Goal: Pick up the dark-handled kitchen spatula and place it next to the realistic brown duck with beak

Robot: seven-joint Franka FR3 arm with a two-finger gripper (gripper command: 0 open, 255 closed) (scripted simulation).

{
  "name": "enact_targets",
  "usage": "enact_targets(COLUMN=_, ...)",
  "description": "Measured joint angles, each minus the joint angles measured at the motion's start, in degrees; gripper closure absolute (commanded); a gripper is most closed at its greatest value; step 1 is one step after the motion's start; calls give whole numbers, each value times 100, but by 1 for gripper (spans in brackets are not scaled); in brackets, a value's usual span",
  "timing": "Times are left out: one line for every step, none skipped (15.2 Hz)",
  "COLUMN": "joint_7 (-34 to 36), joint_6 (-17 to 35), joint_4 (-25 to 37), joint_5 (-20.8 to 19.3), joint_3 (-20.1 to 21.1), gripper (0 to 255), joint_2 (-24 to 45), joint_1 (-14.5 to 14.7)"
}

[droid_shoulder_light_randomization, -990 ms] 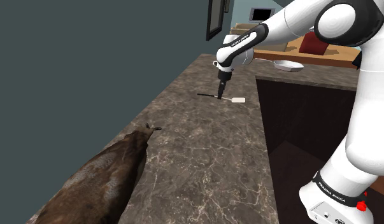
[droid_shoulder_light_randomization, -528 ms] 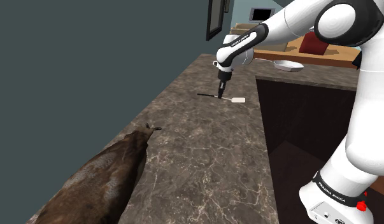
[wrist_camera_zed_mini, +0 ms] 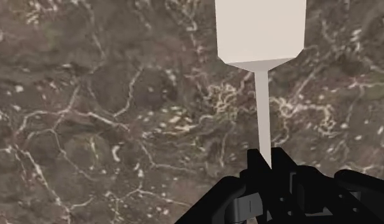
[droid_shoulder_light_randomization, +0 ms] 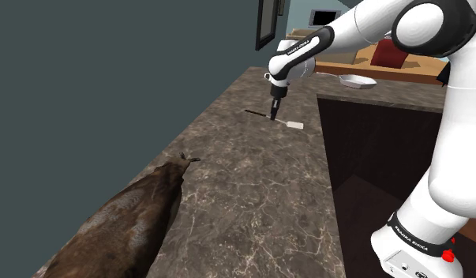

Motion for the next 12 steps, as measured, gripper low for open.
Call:
enact_targets(joint_7=20, joint_6=-68, joint_4=20, joint_5=-16, joint_3=-3, gripper=255, joint_2=-49, joint_1=9)
enact_targets(joint_7=34, joint_6=-121, joint_4=45, joint_5=-27, joint_3=-5, gripper=255, joint_2=-80, joint_1=15)
enact_targets(joint_7=44, joint_6=-174, joint_4=47, joint_5=-41, joint_3=-9, gripper=255, joint_2=-130, joint_1=20)
enact_targets(joint_7=58, joint_6=-231, joint_4=80, joint_5=-51, joint_3=-11, gripper=255, joint_2=-157, joint_1=25)
enact_targets(joint_7=55, joint_6=-307, joint_4=119, joint_5=-63, joint_3=-19, gripper=255, joint_2=-194, joint_1=19)
enact_targets(joint_7=65, joint_6=-383, joint_4=156, joint_5=-75, joint_3=-24, gripper=255, joint_2=-234, joint_1=20)
enact_targets(joint_7=82, joint_6=-446, joint_4=191, joint_5=-87, joint_3=-25, gripper=255, joint_2=-264, joint_1=27)
enact_targets(joint_7=95, joint_6=-514, joint_4=240, joint_5=-96, joint_3=-26, gripper=255, joint_2=-284, joint_1=31)
enact_targets(joint_7=104, joint_6=-575, joint_4=274, joint_5=-105, joint_3=-28, gripper=255, joint_2=-311, joint_1=33)
enact_targets(joint_7=108, joint_6=-646, joint_4=319, joint_5=-113, joint_3=-32, gripper=255, joint_2=-337, joint_1=32)
enact_targets(joint_7=109, joint_6=-709, joint_4=347, joint_5=-123, joint_3=-38, gripper=255, joint_2=-373, joint_1=29)
enact_targets(joint_7=123, joint_6=-773, joint_4=393, joint_5=-132, joint_3=-39, gripper=255, joint_2=-392, joint_1=33)
